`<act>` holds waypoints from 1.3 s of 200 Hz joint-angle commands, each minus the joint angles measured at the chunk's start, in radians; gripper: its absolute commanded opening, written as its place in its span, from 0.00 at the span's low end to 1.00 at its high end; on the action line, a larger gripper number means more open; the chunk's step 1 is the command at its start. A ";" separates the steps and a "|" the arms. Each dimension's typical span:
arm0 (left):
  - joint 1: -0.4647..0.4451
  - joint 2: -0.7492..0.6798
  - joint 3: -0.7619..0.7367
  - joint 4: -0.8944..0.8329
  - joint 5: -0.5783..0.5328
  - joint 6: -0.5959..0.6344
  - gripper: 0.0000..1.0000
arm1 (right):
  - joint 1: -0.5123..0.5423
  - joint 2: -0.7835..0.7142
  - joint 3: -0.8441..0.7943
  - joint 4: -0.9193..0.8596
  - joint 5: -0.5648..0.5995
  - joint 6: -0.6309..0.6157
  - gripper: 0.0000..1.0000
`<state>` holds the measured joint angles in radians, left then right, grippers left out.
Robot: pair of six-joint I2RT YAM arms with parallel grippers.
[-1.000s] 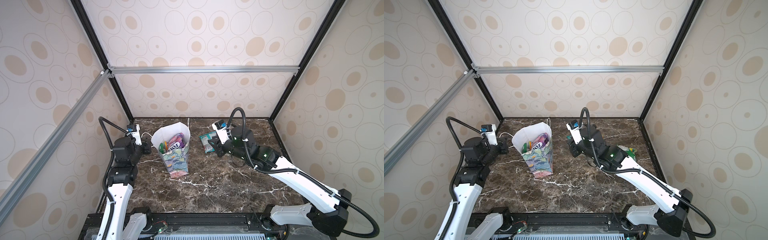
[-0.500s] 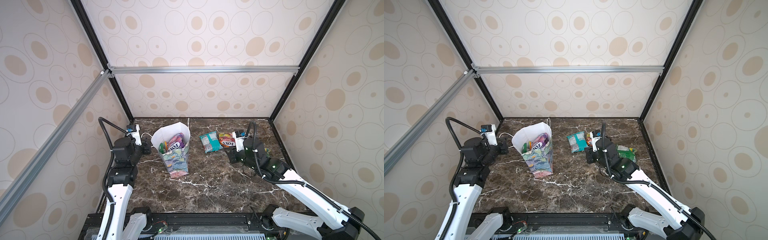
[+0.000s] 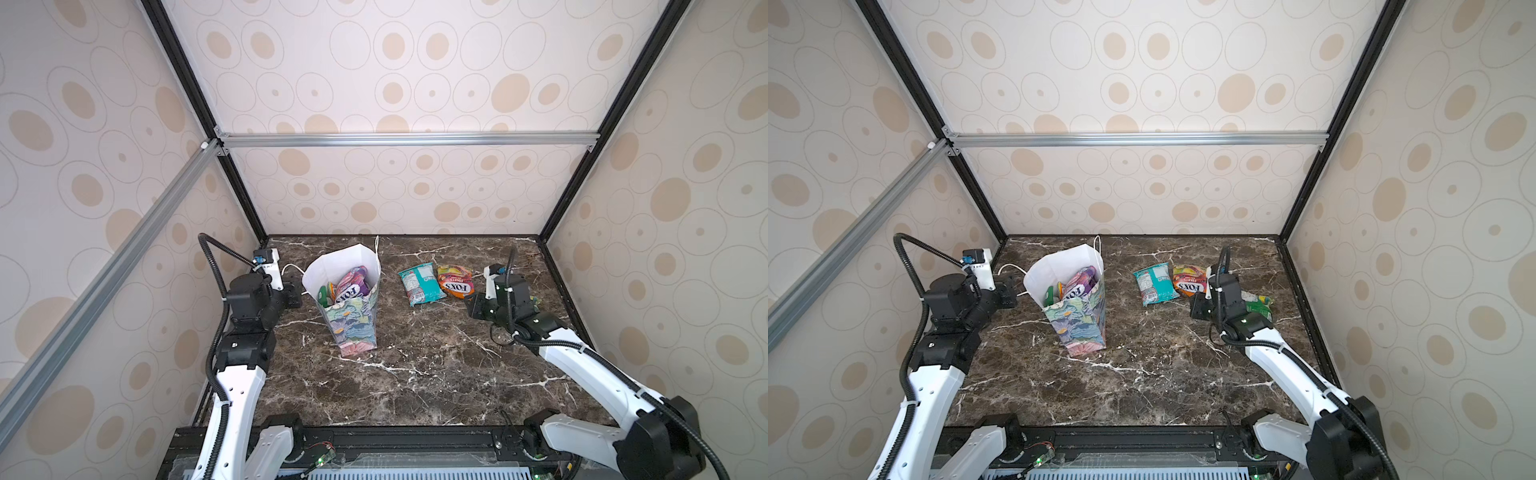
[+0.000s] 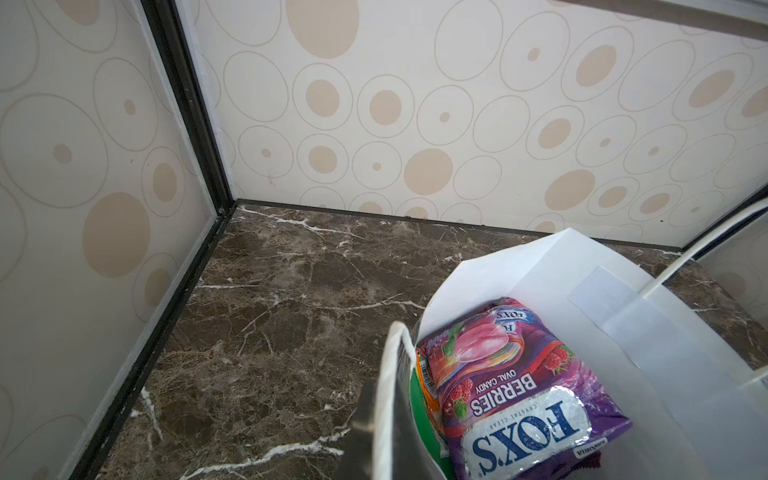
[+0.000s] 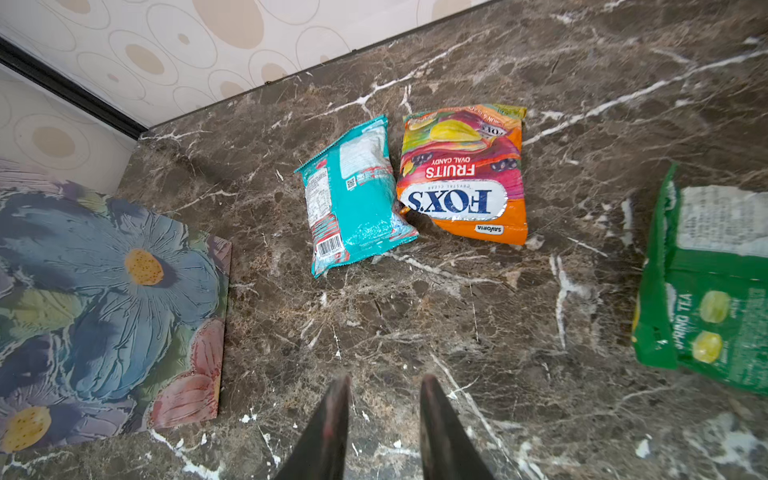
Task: Place the snacks into the paper bag
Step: 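Move the right gripper down beside the teal packet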
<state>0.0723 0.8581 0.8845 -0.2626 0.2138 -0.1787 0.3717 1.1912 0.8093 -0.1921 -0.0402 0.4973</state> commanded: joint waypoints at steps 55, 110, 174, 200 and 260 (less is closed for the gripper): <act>0.007 0.015 0.011 -0.005 -0.006 0.012 0.00 | -0.010 0.232 -0.034 0.263 -0.177 0.047 0.43; 0.007 0.014 0.013 -0.002 0.014 0.015 0.00 | -0.015 0.351 -0.078 0.469 -0.201 0.133 0.46; 0.007 0.001 0.008 0.003 0.010 0.016 0.00 | -0.024 0.483 -0.124 0.705 -0.176 0.225 0.53; 0.006 0.007 0.011 0.000 0.011 0.018 0.00 | -0.030 0.521 -0.130 0.762 -0.156 0.239 0.55; 0.006 0.001 0.008 0.003 0.008 0.016 0.00 | -0.040 0.657 -0.111 0.945 -0.200 0.278 0.58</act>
<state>0.0723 0.8703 0.8845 -0.2630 0.2153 -0.1787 0.3386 1.8091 0.6922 0.6376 -0.2249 0.7403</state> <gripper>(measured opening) 0.048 0.574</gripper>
